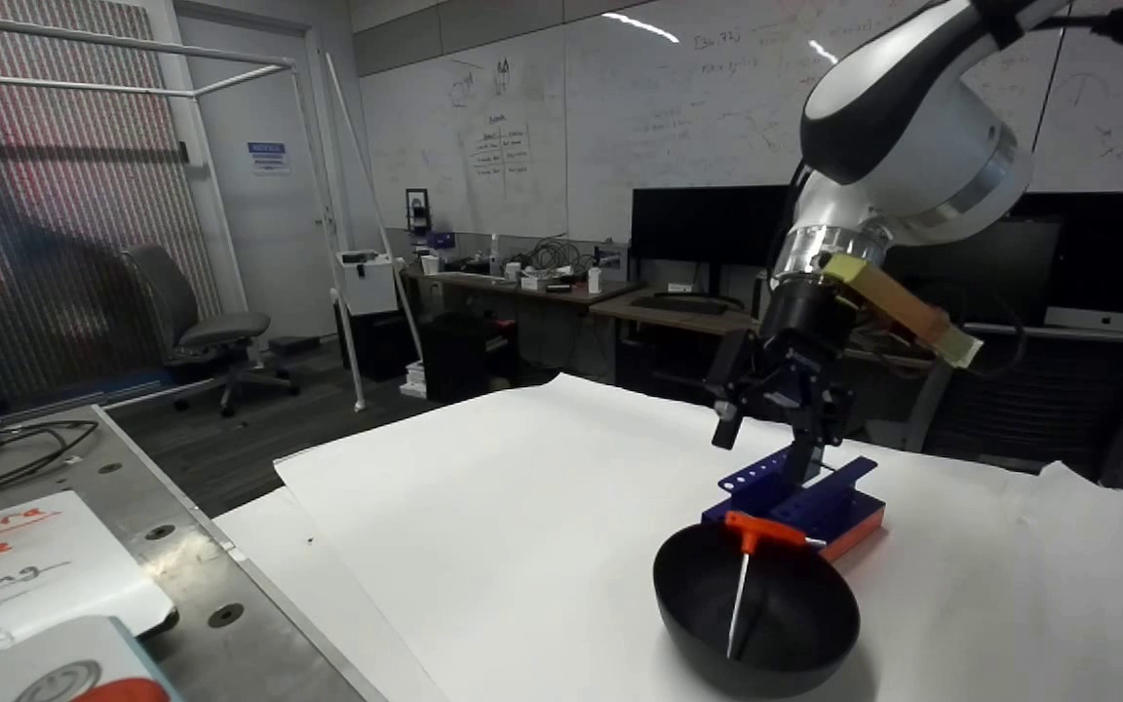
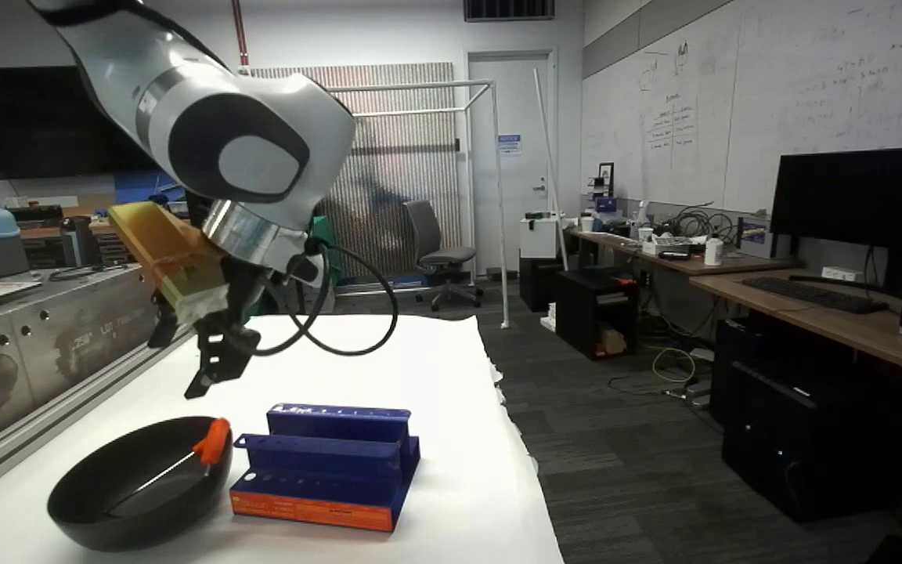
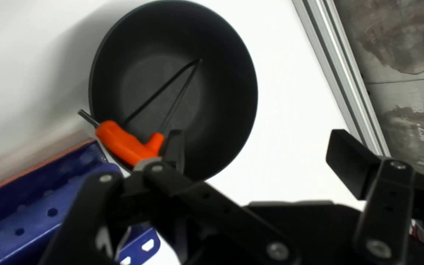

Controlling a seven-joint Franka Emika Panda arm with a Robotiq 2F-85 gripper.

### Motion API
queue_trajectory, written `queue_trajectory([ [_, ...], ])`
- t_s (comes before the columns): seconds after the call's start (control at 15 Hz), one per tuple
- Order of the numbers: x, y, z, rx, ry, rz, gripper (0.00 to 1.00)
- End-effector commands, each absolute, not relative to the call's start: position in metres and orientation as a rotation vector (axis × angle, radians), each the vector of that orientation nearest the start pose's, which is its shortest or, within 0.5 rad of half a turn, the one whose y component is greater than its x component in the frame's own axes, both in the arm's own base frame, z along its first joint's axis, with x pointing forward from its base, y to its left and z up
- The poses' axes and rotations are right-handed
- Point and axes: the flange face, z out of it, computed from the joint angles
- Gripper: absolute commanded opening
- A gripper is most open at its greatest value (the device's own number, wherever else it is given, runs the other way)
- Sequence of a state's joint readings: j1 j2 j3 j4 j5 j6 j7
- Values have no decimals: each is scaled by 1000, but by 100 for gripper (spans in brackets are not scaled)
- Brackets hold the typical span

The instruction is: Remove the wrench from the tool box and put it inside the black bowl

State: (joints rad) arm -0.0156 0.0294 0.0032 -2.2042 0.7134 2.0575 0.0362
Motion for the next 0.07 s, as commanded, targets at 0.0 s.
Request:
queue_trajectory([
  [0.0,501,27,437,-2468,586,165,100],
])
